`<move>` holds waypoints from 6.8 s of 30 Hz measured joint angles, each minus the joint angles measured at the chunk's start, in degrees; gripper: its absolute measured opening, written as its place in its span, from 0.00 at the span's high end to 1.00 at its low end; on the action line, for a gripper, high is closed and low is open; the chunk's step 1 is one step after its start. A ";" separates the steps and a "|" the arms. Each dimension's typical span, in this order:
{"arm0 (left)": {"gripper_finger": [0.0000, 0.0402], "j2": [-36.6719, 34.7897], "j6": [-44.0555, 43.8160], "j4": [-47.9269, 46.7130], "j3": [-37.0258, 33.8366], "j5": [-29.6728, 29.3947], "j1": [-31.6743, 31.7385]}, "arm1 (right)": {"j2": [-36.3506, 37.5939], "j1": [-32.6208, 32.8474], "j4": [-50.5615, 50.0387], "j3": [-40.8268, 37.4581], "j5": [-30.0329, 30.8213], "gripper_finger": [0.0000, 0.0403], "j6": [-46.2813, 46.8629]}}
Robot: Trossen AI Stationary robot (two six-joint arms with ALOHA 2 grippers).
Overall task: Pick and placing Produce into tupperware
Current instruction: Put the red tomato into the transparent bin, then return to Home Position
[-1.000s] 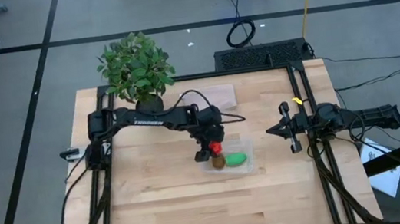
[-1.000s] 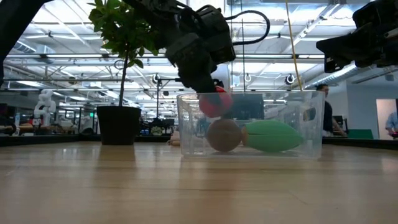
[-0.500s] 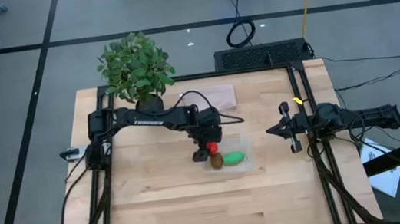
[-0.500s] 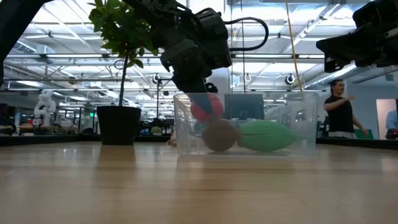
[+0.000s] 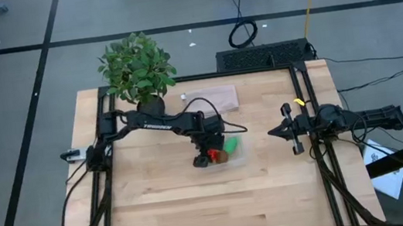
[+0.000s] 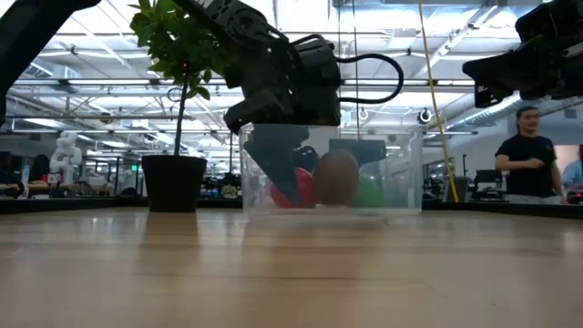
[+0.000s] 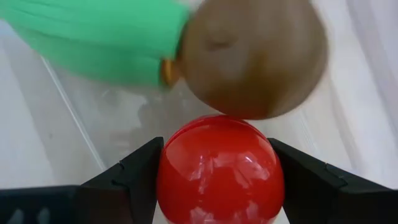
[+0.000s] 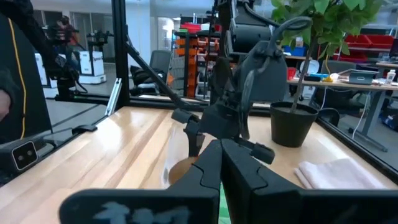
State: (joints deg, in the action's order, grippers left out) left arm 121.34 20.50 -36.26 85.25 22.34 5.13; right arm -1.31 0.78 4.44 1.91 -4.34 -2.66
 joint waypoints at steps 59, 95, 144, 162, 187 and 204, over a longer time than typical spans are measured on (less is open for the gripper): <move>0.95 -31.29 2.27 -14.07 3.43 -14.78 -3.29 | -0.30 -0.03 0.09 0.00 0.02 1.00 0.02; 1.00 -57.18 -5.21 -19.59 3.45 -33.97 -14.26 | -0.49 -0.04 0.49 0.00 0.00 1.00 0.04; 1.00 -88.17 -18.37 18.64 -43.97 -25.76 -5.31 | -0.47 -0.04 0.51 -0.02 -0.04 1.00 0.31; 1.00 -105.77 -23.09 11.90 -49.91 -34.79 -5.24 | -0.49 -0.03 2.77 -0.02 -0.42 1.00 2.00; 1.00 -110.88 -20.53 42.93 -78.71 -25.97 -5.27 | -0.47 -0.03 4.38 -0.02 -0.26 1.00 3.32; 1.00 -110.86 -18.60 37.35 -79.93 -25.32 -5.16 | -0.47 -0.11 3.47 0.00 2.82 1.00 3.37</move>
State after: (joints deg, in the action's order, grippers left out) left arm 10.48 1.90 1.10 5.32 -2.98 -0.03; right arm -1.78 0.67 7.90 1.91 -1.52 0.71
